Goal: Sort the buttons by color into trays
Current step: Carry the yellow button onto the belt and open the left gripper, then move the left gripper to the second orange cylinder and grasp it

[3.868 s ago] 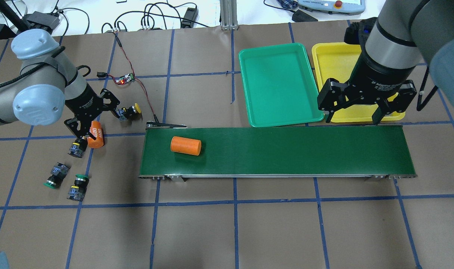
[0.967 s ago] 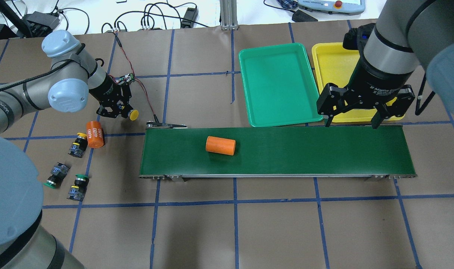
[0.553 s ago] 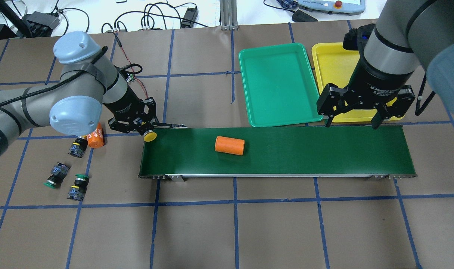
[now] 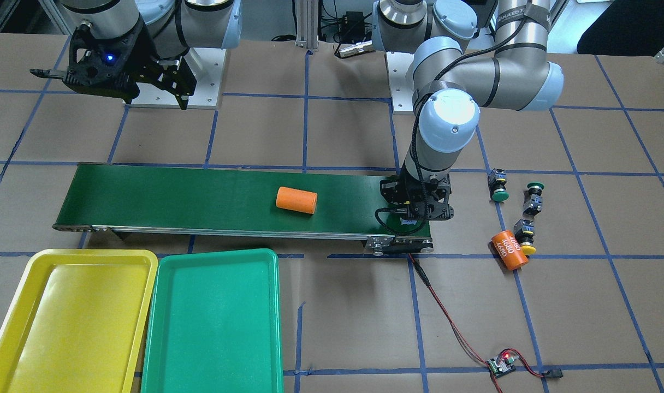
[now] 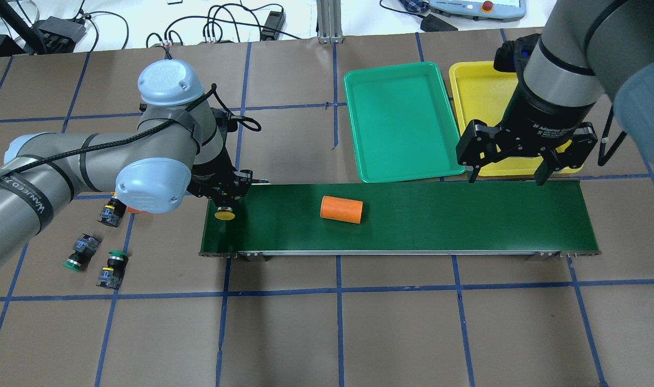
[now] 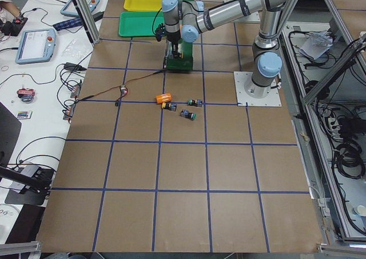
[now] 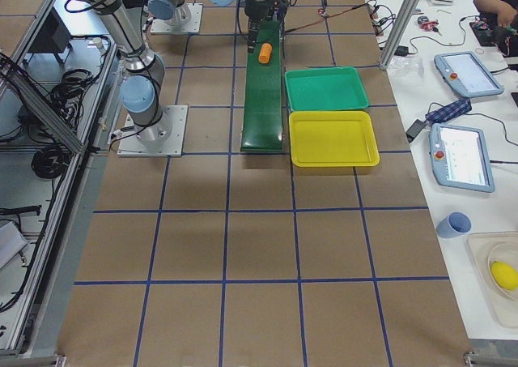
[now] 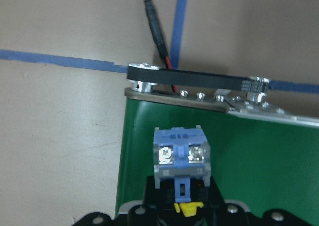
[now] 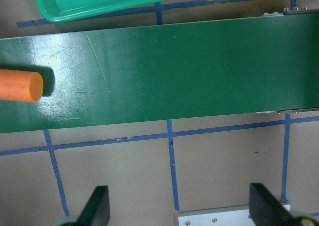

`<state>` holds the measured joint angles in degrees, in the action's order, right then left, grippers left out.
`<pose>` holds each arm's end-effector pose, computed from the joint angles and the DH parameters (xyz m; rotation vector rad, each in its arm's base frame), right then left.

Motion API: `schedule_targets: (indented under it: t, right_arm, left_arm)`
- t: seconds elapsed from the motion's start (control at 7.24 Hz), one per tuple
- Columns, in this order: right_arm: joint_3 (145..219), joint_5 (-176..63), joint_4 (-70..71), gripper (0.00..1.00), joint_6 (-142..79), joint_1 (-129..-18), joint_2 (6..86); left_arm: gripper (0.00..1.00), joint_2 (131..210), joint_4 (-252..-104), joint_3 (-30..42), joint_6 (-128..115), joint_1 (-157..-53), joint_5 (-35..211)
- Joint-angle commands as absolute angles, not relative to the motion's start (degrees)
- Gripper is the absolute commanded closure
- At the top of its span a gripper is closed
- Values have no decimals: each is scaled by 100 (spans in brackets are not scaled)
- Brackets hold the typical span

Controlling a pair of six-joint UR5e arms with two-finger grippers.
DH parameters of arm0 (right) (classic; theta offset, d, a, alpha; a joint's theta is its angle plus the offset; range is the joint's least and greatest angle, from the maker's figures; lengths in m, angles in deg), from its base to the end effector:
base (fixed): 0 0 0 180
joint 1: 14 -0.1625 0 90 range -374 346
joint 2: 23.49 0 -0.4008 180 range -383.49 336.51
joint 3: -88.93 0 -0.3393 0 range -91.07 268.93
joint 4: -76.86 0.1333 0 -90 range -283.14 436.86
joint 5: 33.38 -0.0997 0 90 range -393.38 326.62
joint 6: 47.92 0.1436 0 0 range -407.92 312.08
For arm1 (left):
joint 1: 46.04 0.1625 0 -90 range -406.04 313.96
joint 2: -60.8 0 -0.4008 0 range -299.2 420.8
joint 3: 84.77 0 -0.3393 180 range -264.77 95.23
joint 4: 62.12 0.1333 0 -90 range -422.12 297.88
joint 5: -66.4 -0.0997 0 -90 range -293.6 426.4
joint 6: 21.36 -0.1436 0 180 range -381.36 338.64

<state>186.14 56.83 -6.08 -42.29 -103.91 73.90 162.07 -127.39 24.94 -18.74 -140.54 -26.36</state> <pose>0.1322 -0.3697 0.4065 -0.1557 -3.1226 -0.1874 -0.1615 -0.4414 0.2275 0.0546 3.0820 0.1634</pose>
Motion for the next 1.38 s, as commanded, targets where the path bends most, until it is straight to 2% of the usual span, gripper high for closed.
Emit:
schedule_targets:
  t: [0.0, 0.14, 0.28, 0.55, 0.83, 1.11, 1.24]
  right_arm:
    - [18614, 5680, -611, 0, -4229, -10382, 7390]
    - [18614, 5688, -611, 0, -4229, -10382, 7390]
    - [18605, 5688, -611, 0, -4229, -10382, 7390]
    - [18614, 5688, -611, 0, -4229, -10382, 7390]
    - [18614, 5688, -629, 0, -4229, -10382, 7381]
    - [18614, 5688, -637, 0, -4229, -10382, 7381]
    - [18614, 5688, -629, 0, -4229, -10382, 7390]
  left_arm:
    - [100, 16240, -12716, 2544, -2048, -14193, -2598]
    - [71, 16258, -12629, 2553, -2048, -14193, -2606]
    - [1, 16275, -12628, 2562, -2004, -14237, -2598]
    - [0, 16049, -12741, 2326, -2039, -14220, -2484]
    - [0, 15880, -13827, 1433, -2170, -13915, -2298]
    - [0, 16255, -13754, 1218, -1691, -12610, -2185]
    - [0, 16676, -13240, 1061, -1096, -12202, -1889]
